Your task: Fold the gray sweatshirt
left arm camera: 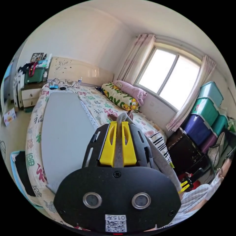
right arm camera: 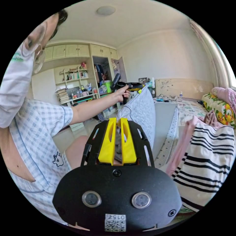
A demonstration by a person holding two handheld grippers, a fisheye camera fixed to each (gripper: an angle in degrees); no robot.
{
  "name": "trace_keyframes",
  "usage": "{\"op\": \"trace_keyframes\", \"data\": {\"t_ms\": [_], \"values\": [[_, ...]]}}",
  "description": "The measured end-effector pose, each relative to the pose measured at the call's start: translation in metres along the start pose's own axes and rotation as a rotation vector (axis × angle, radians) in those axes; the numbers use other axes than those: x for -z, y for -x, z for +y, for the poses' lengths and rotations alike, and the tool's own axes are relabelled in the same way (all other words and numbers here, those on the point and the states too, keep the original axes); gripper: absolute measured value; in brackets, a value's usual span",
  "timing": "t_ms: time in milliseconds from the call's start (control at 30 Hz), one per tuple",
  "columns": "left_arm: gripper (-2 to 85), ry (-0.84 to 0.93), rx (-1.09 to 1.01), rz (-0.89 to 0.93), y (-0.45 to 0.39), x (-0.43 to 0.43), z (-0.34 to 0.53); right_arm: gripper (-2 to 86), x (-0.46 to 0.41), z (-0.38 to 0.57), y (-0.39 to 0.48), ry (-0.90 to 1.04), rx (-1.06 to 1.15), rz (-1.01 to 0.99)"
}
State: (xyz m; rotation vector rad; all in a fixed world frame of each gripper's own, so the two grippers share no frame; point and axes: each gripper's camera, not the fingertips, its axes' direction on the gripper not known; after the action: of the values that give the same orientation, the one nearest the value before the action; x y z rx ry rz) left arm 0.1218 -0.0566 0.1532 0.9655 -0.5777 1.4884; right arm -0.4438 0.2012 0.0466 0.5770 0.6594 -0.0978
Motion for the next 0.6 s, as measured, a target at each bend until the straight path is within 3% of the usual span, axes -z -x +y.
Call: {"op": "trace_keyframes", "data": {"t_ms": [167,267,467,600], "values": [[2.4,-0.07,0.235,-0.115,0.142,0.088,0.099,3.9,-0.194,-0.057,0.044,0.336,0.05,-0.213],[3.6,0.011,0.395,-0.253,0.201,0.098,0.149,3.9,-0.282,-0.075,0.062,0.516,0.067,-0.231],[7.3,-0.194,0.523,-0.208,0.233,0.171,0.17,4.1,-0.35,-0.124,0.074,0.633,0.114,-0.17],[11.7,-0.073,0.521,-0.098,0.238,0.15,0.156,4.2,-0.372,-0.148,0.073,0.65,0.102,-0.174]]}}
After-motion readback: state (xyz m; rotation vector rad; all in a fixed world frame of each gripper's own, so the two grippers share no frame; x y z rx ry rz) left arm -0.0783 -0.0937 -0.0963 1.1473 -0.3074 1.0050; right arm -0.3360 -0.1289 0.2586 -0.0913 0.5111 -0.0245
